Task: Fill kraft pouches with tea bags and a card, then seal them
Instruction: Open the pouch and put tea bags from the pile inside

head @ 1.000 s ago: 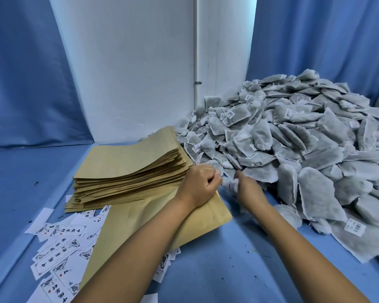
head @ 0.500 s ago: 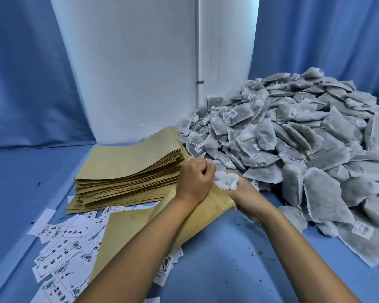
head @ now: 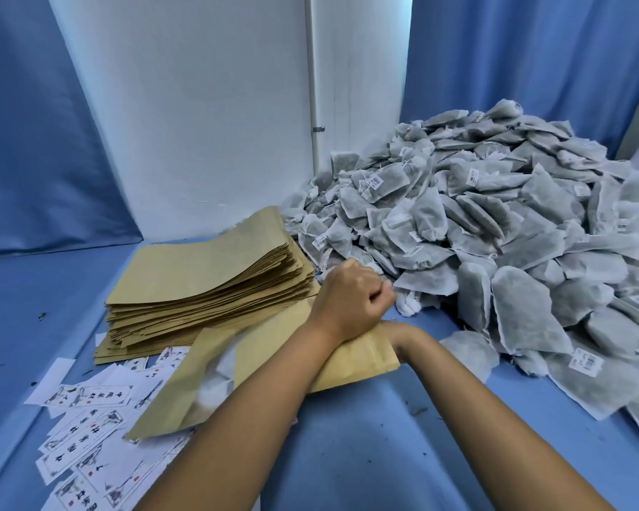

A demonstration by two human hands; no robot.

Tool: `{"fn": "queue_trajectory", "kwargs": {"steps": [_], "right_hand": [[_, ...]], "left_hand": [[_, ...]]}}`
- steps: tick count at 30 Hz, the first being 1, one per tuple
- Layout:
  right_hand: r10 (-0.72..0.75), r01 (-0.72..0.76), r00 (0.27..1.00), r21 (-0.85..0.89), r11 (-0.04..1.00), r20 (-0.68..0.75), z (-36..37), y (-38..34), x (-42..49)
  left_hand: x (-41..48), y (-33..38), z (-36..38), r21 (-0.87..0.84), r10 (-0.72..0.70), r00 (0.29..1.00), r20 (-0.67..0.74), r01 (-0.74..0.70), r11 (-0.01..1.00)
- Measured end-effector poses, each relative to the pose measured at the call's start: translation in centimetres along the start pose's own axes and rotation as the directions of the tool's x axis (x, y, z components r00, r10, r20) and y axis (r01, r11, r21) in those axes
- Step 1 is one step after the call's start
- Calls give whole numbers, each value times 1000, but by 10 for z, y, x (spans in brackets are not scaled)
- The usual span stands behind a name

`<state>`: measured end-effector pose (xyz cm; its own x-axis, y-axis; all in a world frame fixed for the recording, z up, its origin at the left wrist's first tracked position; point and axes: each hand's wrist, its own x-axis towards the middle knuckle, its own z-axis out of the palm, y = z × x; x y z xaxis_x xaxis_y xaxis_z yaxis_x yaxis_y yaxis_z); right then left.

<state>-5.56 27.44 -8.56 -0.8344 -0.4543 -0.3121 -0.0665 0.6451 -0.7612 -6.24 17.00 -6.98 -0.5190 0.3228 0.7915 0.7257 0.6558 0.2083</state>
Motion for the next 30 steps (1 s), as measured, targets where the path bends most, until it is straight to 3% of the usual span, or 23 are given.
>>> {"fn": "queue_trajectory", "kwargs": {"steps": [3,5,6,7,9,11,13,15,17,18,19,20,21,22,23,27,30], "right_hand": [[-109,114,988,43,993,-111,-7,10,-5],[-70,128,930,139,982,-362,-21,28,-8],[-9,39,870,51,998,-492,-29,39,-8],[63,-150,826,-111,983,-561,-34,50,-10],[310,-522,798,-336,784,-517,-37,70,-17],[437,-591,794,-371,716,-422,-31,81,-21],[312,-512,818,-364,778,-483,-26,85,-18],[99,-341,792,-303,890,-603,-29,83,-19],[-25,-15,677,-48,999,-735,-34,71,-25],[-34,202,625,120,972,-780,-37,62,-28],[-21,405,613,291,867,-790,-40,53,-32],[-14,537,657,455,710,-754,-42,44,-35],[-29,576,733,598,557,-680,-41,37,-36],[-56,548,804,701,456,-592,-40,31,-36],[-68,490,856,760,427,-513,-38,26,-36],[-59,251,963,803,540,-261,-25,19,-29],[-145,204,977,495,844,-155,-6,10,-25]], "left_hand": [[-2,-3,7,71,53,998,36,-56,996],[-4,-6,7,106,85,996,32,-88,990],[-3,-6,8,110,88,995,39,-92,990],[-2,-5,8,105,77,995,55,-83,991],[1,-1,11,95,55,994,90,-63,993],[2,2,13,94,53,993,103,-62,994],[2,4,13,95,52,990,130,-65,993],[3,4,11,69,67,983,170,-80,994],[5,3,6,14,74,975,208,-79,997],[6,3,4,-6,71,975,210,-71,997],[6,4,1,-18,62,978,200,-59,998],[7,5,-1,-27,45,982,181,-41,999],[7,6,-4,-34,21,988,150,-15,999],[7,6,-6,-44,-9,994,105,14,999],[7,7,-9,-57,-43,998,53,46,997],[8,4,-17,-115,-157,984,-82,147,982],[9,9,-19,-78,-101,993,-55,96,992]]}}
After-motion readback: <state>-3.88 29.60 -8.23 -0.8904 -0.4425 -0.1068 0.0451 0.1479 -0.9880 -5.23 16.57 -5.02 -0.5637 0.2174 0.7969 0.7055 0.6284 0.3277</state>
